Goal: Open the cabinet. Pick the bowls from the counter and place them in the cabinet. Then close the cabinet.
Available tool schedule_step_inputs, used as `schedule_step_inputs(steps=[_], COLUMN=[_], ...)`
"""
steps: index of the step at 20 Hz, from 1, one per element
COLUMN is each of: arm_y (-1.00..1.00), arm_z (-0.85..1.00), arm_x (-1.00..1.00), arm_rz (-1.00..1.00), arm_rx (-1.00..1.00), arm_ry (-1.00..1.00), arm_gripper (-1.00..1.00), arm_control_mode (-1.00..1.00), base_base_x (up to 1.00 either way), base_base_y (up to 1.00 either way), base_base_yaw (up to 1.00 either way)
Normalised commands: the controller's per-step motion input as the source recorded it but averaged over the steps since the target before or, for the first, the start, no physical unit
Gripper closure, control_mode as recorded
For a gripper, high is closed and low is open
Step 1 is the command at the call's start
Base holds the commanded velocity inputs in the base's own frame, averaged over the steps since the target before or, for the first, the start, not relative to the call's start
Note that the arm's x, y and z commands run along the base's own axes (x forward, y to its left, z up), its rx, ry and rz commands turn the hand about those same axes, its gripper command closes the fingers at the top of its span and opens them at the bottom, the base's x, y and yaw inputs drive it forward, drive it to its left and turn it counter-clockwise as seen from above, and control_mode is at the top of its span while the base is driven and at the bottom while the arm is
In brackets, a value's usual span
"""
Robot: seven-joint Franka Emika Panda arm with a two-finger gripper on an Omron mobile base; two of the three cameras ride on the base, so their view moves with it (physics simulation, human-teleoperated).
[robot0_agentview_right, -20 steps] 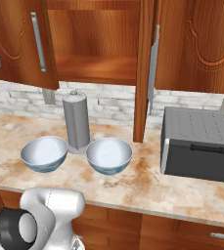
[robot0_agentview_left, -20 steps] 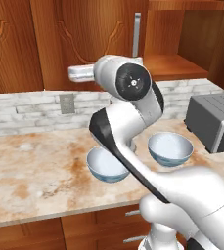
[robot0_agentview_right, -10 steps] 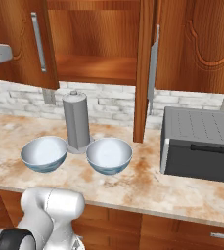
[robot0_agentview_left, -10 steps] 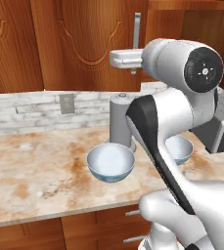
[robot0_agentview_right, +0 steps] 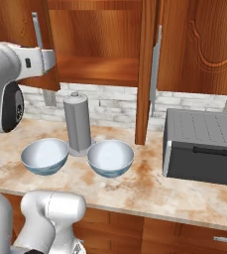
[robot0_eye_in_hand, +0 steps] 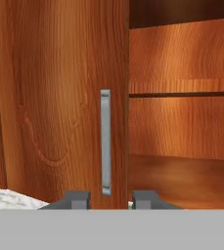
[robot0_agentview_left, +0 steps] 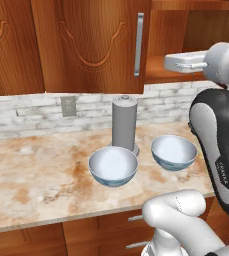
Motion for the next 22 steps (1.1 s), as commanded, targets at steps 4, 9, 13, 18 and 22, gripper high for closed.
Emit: schedule_step_inputs(steps=[4,9,13,18,22], arm_y=[-0.71,-0.46,-0.35,-0.13,-0.12], arm_z=[0.0,0.0,0.0,0.0,0.0], arm_x=[0.0,0.0,0.08,0.06,0.09], arm_rz=[0.14,0.14,0.2,0.18,0.02], arm_rx=[0.03,0.01,0.0,0.0,0.0], arm_ry=[0.0,0.0,-0.01,0.0,-0.02], arm_gripper=[-1.0,-1.0,-1.0,-1.0,-1.0], arm_control_mode=[-1.0,-1.0,-1.0,-1.0,-1.0], base_base_x=[0.0,0.0,0.0,0.0,0.0], base_base_y=[0.0,0.0,0.0,0.0,0.0], base_base_yaw=[0.0,0.0,0.0,0.0,0.0])
